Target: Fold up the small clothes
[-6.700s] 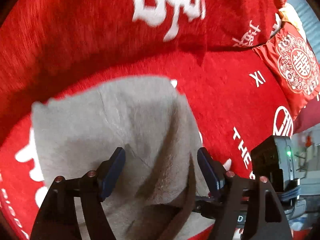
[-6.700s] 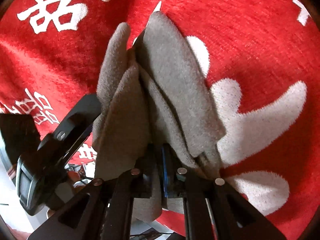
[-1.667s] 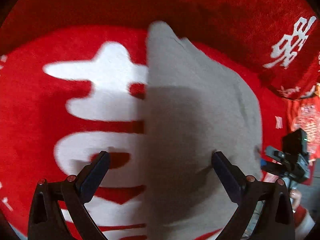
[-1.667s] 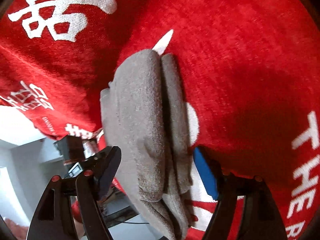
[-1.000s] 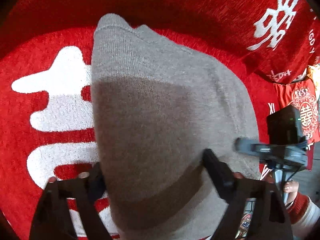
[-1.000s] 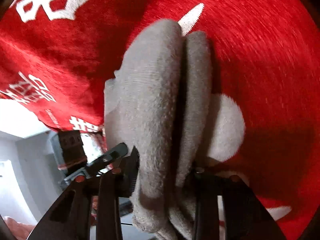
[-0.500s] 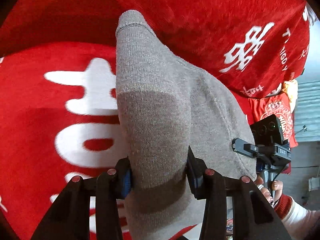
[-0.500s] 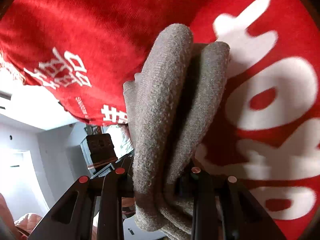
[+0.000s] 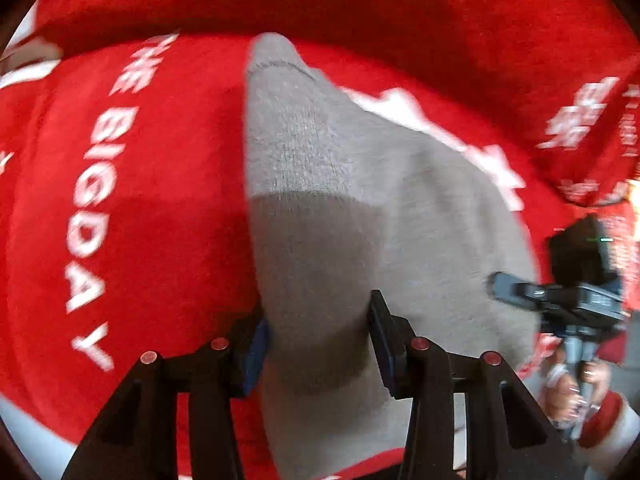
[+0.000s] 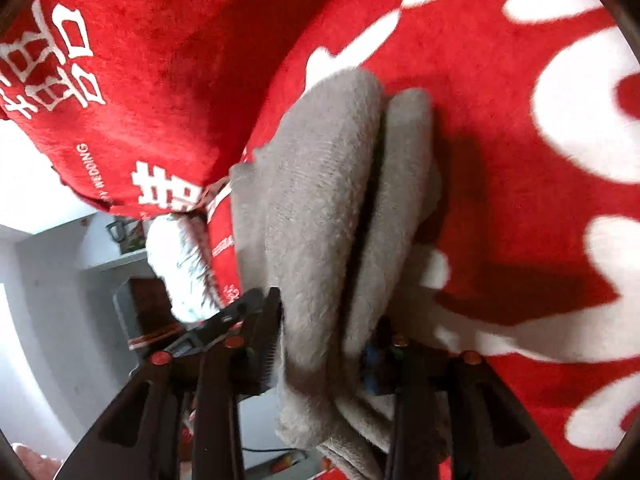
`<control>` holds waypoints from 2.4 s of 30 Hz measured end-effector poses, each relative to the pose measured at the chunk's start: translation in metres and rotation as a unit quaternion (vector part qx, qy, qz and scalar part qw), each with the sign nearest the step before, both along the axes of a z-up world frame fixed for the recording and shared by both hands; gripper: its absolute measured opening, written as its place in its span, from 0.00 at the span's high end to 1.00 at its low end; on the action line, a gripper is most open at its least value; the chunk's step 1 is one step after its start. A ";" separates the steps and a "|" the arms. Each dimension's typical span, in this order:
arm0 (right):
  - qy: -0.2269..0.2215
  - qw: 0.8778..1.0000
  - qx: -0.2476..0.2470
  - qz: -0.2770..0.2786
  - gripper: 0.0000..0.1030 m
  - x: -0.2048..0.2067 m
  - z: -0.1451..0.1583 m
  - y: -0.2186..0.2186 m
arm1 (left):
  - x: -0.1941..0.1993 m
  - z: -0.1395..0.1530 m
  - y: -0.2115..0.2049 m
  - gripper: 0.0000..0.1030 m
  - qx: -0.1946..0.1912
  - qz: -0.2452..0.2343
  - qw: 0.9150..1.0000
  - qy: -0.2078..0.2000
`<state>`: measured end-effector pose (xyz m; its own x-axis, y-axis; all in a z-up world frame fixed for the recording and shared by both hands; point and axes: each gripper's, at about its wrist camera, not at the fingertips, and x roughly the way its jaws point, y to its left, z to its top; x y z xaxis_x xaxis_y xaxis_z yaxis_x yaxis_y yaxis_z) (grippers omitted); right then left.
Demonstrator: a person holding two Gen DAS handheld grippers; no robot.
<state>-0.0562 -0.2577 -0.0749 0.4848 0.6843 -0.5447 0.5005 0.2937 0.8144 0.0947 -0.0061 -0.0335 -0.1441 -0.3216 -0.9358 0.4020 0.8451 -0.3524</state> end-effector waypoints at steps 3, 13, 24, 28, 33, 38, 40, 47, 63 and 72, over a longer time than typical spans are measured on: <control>0.009 1.000 -0.021 -0.020 0.43 -0.010 0.006 -0.014 | 0.003 0.012 0.018 0.54 -0.030 0.027 0.999 -0.014; 0.029 0.965 -0.248 0.081 0.78 -0.013 0.040 0.001 | 0.009 0.013 0.032 0.54 0.047 0.046 0.993 -0.095; 0.113 0.965 -0.236 0.032 0.70 -0.061 0.040 -0.024 | -0.012 0.001 0.006 0.42 0.118 0.001 0.982 -0.148; 0.066 0.986 -0.156 0.000 0.45 -0.077 0.056 -0.014 | -0.015 0.013 0.019 0.42 0.111 0.020 0.985 -0.134; 0.099 0.979 -0.172 0.045 0.87 -0.053 0.042 0.020 | -0.032 0.029 0.023 0.42 0.097 0.016 0.986 -0.137; 0.118 0.960 -0.243 0.067 0.88 -0.052 0.039 0.033 | -0.050 0.023 0.014 0.42 0.112 0.000 0.984 -0.137; 0.120 0.956 -0.256 0.071 0.87 -0.052 0.035 0.037 | -0.055 0.024 0.014 0.42 0.112 0.001 0.983 -0.143; 0.124 0.952 -0.270 0.076 0.86 -0.060 0.039 0.042 | -0.054 0.022 0.019 0.33 0.116 0.023 0.984 -0.135; 0.108 0.943 -0.296 0.111 0.86 -0.085 0.072 0.093 | -0.096 0.017 0.037 0.33 0.138 -0.003 0.985 -0.107; 0.170 0.947 -0.256 0.097 0.88 -0.087 0.038 0.098 | -0.112 -0.002 0.044 0.24 0.152 -0.010 0.986 -0.073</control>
<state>-0.1437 -0.1597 -0.0370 0.1132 0.3475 -0.9308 0.6044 0.7194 0.3421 -0.0169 0.0384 -0.0352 -0.0041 -0.0216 -0.9998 0.4475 0.8940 -0.0211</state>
